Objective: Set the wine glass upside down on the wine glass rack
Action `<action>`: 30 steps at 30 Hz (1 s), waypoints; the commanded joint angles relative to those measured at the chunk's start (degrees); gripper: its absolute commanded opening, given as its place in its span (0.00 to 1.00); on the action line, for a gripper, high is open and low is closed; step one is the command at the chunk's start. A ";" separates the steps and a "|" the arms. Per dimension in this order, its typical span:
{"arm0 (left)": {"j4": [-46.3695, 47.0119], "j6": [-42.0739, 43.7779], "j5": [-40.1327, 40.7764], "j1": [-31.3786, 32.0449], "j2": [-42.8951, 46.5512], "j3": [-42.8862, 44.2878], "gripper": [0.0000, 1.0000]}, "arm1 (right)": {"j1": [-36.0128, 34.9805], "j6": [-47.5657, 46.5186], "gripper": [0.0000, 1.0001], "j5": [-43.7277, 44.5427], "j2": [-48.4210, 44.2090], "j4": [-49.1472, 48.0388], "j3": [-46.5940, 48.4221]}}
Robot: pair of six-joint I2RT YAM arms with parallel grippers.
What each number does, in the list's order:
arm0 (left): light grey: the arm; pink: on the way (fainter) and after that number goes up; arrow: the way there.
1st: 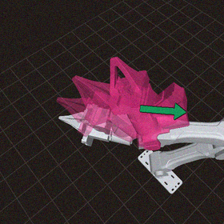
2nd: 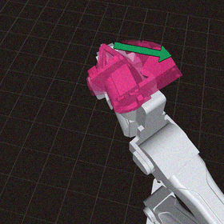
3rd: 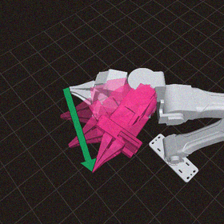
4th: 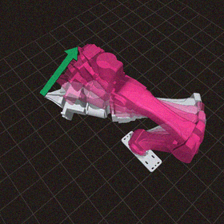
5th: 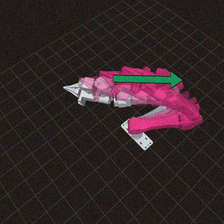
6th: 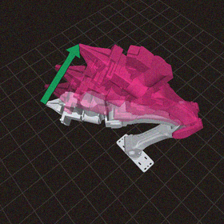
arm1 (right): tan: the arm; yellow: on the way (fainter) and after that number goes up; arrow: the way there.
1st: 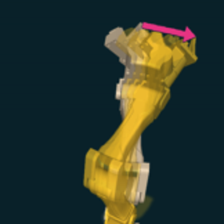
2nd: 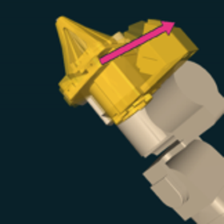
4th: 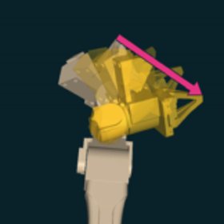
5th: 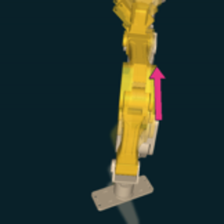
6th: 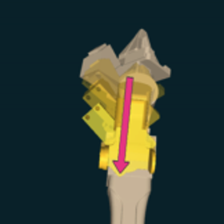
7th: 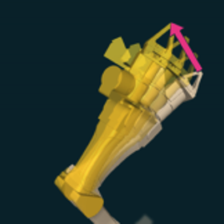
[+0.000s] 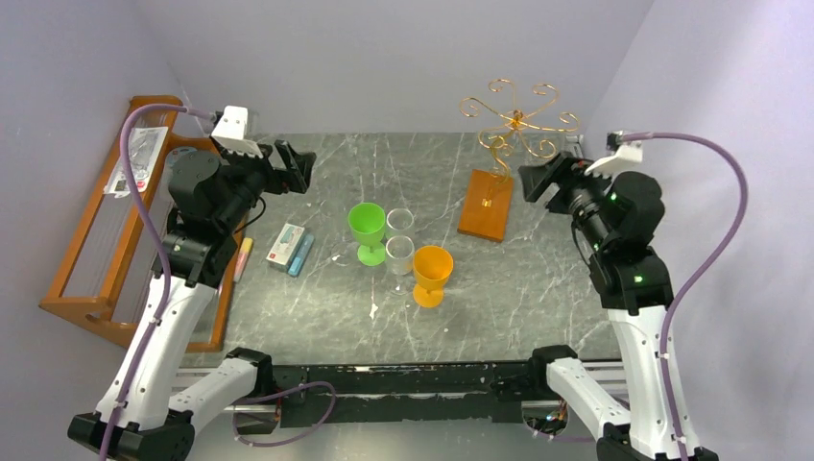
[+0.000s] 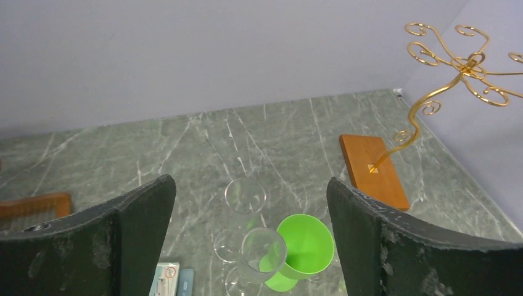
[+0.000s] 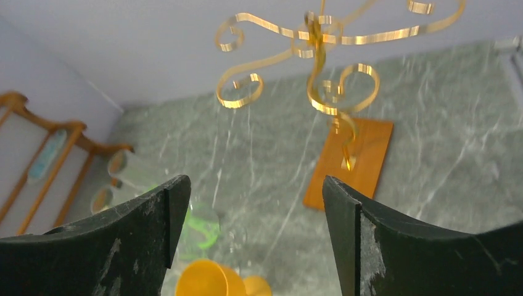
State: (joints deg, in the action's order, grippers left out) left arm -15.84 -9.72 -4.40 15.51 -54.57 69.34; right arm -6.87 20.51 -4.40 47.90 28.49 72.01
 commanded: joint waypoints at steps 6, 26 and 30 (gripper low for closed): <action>6.06 -3.17 -4.59 -0.39 0.60 -3.32 0.96 | -0.18 2.79 0.91 -3.43 -3.23 9.40 -5.30; 13.79 -7.00 -10.46 -0.42 0.30 -14.99 0.97 | -10.36 8.28 0.79 -4.05 2.91 14.13 -13.73; 12.95 -7.56 -11.60 -0.39 -1.50 -14.81 0.97 | -21.61 13.54 0.71 8.58 6.99 12.47 -14.28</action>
State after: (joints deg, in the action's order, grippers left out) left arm -5.32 -16.93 -13.17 15.51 -54.76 54.76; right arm -20.05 28.18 -8.36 51.81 41.74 58.74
